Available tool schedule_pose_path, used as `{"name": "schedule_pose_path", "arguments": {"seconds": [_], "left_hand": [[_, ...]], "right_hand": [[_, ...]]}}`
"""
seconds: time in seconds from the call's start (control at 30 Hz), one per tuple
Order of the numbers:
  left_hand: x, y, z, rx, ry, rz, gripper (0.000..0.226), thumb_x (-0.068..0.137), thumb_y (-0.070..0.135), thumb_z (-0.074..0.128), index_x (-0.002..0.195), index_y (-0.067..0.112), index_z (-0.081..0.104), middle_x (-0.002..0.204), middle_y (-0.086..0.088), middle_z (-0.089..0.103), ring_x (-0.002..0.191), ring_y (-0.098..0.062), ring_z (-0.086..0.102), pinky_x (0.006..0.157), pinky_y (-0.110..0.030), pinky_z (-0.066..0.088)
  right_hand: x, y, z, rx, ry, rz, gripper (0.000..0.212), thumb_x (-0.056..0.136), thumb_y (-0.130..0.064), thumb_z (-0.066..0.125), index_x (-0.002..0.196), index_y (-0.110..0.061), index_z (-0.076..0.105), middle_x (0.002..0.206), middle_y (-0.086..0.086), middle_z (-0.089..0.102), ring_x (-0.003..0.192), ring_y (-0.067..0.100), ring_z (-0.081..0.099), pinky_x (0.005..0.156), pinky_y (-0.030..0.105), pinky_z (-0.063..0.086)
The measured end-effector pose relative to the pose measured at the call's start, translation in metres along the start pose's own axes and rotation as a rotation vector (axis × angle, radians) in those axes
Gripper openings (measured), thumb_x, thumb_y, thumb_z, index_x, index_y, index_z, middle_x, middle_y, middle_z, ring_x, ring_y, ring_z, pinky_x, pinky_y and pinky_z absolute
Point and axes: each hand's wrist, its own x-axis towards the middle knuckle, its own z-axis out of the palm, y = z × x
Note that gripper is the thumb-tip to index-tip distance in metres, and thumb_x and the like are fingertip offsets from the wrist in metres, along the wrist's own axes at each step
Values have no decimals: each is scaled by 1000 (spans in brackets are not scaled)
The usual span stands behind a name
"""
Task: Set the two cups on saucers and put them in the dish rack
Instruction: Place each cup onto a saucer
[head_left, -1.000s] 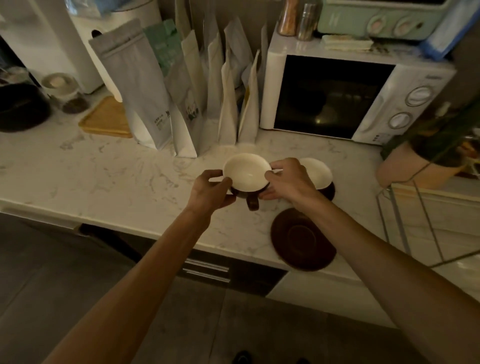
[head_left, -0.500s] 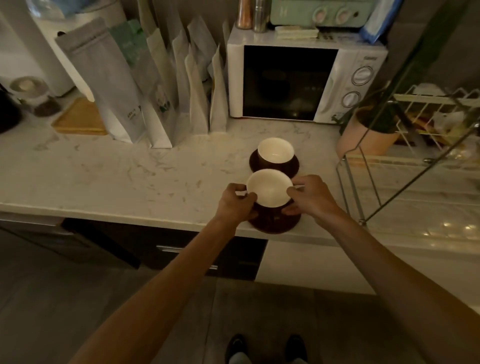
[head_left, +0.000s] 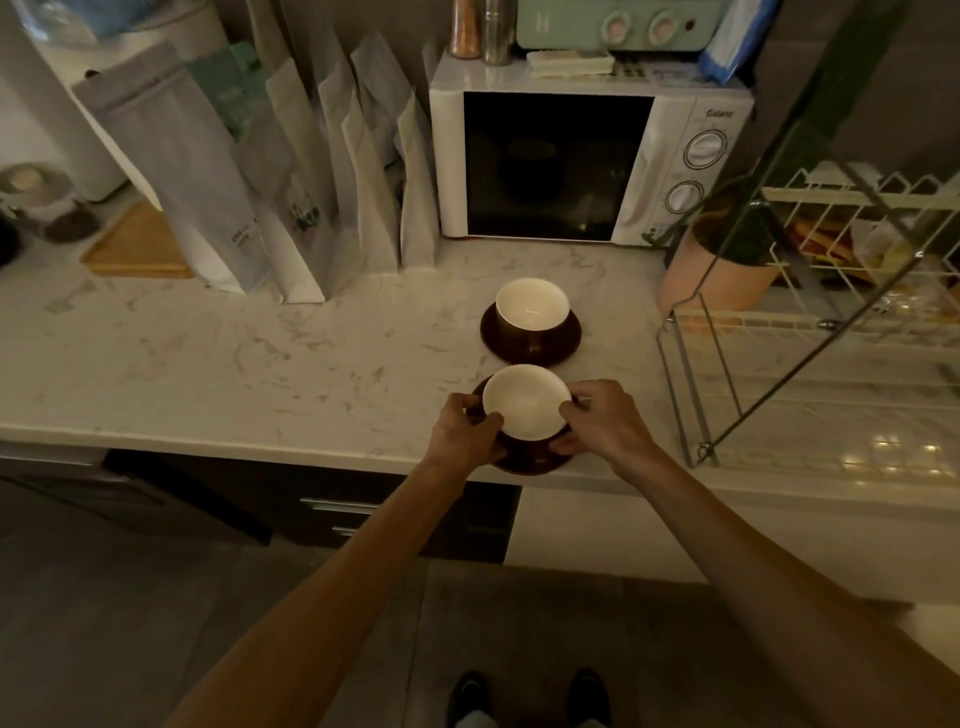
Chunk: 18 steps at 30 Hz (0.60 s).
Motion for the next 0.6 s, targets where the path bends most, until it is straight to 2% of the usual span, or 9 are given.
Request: {"name": "schedule_pose_path", "arguments": {"seconds": [0.13,0.33,0.47,0.6], "left_hand": [[3,-3,1,-6,-3,-18,51,87,11,64,133,12,41,132,-12,53,115,-27,58,61,-22,55],[8,-4,2,-32,-18,-23,50,88,10,62,133,13,40,134,-11,51,117,-28,57,56,-20,55],[11,-4,3,-62,-37,-30,51,89,8,61,134,13,40,136,-13,51,121,-31,56,63,-27,59],[12,-5,1,-64,-58,-14,49,91,11,59,136,13,40,137,-13,52,114,-31,61,61,-27,59]], "right_hand": [[2,3,1,-4,0,1,32,91,-6,57,122,-9,63,90,7,68,59,21,74,66,40,64],[4,5,1,-4,19,-19,32,91,-7,57,123,-9,63,91,5,67,61,21,74,66,40,64],[3,6,2,42,23,-10,33,92,-6,56,125,-9,61,94,6,66,64,23,75,67,40,64],[5,7,2,63,33,15,34,92,-9,56,126,-10,60,99,12,70,65,23,75,69,42,64]]}}
